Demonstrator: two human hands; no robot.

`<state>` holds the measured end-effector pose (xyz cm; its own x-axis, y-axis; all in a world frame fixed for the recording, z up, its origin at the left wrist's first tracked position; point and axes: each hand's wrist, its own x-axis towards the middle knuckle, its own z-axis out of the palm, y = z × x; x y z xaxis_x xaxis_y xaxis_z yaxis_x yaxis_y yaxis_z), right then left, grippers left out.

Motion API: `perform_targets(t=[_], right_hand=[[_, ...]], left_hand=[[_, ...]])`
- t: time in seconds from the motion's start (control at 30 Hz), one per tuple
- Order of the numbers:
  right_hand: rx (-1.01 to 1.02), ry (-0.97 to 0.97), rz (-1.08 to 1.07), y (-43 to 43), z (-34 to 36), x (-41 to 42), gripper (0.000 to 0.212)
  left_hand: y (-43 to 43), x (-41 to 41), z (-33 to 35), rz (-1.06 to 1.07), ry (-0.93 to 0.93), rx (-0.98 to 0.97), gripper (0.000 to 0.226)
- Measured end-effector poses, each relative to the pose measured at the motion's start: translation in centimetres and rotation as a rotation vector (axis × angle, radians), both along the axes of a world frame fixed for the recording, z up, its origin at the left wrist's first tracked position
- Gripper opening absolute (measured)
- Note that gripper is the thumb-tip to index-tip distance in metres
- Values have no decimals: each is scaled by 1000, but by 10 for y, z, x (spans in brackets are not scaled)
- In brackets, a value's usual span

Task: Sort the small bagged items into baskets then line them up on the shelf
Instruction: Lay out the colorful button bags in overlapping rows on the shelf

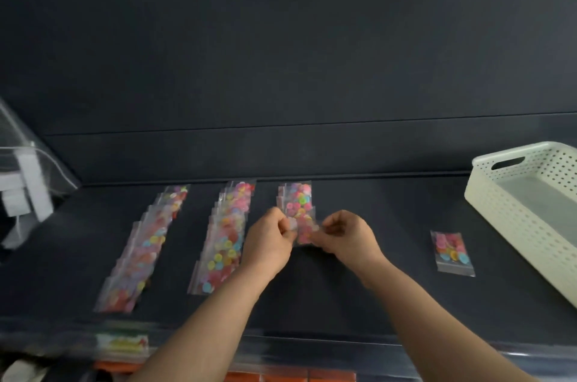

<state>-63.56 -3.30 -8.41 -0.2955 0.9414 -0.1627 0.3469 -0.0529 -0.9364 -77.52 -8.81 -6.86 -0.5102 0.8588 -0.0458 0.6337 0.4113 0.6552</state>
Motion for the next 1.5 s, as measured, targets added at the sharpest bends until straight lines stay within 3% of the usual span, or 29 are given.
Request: perform_targets(t=[0.3,0.5,0.67,0.9,0.97,1.03,1.13,1.3,1.43,1.5], right_hand=[[417,-506,14,0,-3,-33,14],[448,-521,25,3,0,-31,12],[603,-740,-5,2,6,7,15],[519,-855,-201,4,9,95,39],[446,-894,-261,3,10,118,34],[373,-892,-279,4,10,137,26],[265,-692,-222,8,11,148,28],[254,-539,-206,15,12,157,32],[314,-670,-95,19,8,160,40],[296,-609,-35,23,8,157,39]], left_hand=[[13,-28,-3,-154,174,-84,14],[20,-33,1,-168,207,-74,13],[33,-5,12,-230,115,16,15],[56,76,13,-461,49,-88,9],[59,98,12,-532,44,-150,14],[64,119,10,-564,77,-181,17],[69,139,5,-555,121,-203,26],[75,156,5,-520,231,-230,39],[73,160,3,-520,126,-185,23],[70,158,1,-464,-23,-91,14]])
